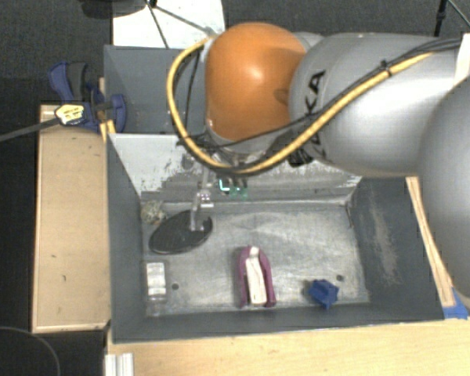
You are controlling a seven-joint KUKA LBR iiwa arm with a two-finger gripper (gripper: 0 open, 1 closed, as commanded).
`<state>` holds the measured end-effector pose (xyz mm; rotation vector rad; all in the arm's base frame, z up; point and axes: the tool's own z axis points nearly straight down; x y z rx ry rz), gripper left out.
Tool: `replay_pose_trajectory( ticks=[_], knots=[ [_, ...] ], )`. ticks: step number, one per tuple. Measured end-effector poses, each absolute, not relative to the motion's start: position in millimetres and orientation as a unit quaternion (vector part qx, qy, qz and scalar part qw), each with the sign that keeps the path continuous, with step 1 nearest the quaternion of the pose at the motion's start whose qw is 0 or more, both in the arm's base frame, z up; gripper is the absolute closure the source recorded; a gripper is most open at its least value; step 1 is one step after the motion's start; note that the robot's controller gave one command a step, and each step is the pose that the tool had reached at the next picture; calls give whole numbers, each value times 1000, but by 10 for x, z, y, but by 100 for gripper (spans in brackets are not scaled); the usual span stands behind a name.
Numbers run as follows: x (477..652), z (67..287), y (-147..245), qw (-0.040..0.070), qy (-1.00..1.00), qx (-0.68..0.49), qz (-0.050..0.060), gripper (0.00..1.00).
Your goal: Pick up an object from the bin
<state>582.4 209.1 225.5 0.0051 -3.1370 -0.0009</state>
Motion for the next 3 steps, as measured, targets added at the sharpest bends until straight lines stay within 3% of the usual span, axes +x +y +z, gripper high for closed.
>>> replay_pose_trajectory(
  ticks=[1,2,3],
  knots=[
    [5842,850,2094,3,-1000,-9,0,0],
    [5861,893,2097,0,-1000,-12,-1,100],
    [5800,2185,2296,-4,-1000,-4,-2,100]
  ],
)
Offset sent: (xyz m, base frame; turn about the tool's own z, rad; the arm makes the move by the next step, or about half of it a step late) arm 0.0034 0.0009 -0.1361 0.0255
